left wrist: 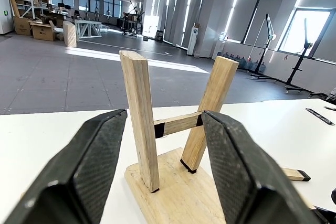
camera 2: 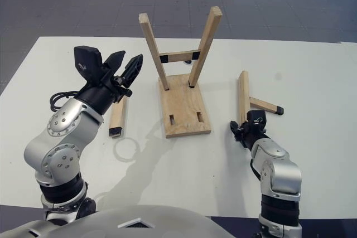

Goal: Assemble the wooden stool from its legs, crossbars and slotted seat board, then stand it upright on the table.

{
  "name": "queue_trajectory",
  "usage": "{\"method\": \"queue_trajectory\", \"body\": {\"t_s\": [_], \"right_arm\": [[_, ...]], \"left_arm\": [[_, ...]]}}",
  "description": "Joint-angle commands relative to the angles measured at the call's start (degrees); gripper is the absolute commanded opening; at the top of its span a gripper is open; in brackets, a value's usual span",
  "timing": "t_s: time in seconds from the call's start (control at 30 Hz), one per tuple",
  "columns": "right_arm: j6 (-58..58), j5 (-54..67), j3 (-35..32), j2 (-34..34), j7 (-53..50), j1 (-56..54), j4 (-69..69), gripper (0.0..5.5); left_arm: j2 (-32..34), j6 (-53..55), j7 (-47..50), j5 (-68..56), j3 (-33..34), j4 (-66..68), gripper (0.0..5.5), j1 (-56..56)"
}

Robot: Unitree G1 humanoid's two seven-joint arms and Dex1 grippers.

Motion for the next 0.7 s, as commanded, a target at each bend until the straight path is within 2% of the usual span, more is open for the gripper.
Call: {"method": "queue_trajectory", "body": {"t_s": [0.03, 0.2, 0.43, 0.57, 0.6, 0.7], "right_arm": [[-0.48, -0.78, 1.0, 0.64, -0.27, 1.03, 2.58, 2.02], [-4.66, -2.56, 1.39, 0.57, -1.34, 0.47, 5.17, 1.07], [-13.53, -4.94, -2.41, -1.49, -3.88, -3.76, 7.96, 1.0], [-30.88, -12.22, -2.29, -8.32, -4.97, -12.72, 7.34, 1.0], [-35.15, -13.79, -1.25, -8.95, -4.89, -14.24, 5.59, 1.0], [-45.83, -17.24, 2.38, -9.58, -3.58, -15.96, 0.03, 1.0]], "left_arm": [[-0.05, 0.89, 0.71, 0.33, -0.48, -0.64, 2.64, -0.51], [-0.05, 1.06, 0.75, 0.32, -0.76, -0.82, 2.64, -0.15], [-0.83, 2.39, 0.29, -1.92, 0.72, -0.16, 2.64, -0.02], [-2.27, 12.4, -0.44, -16.02, 11.22, 3.37, 2.64, -5.45], [-0.93, 14.13, -2.4, -20.61, 13.43, 4.95, 2.64, -7.41], [5.21, 19.67, -8.63, -34.81, 18.15, 10.23, 3.12, -12.76]]}}
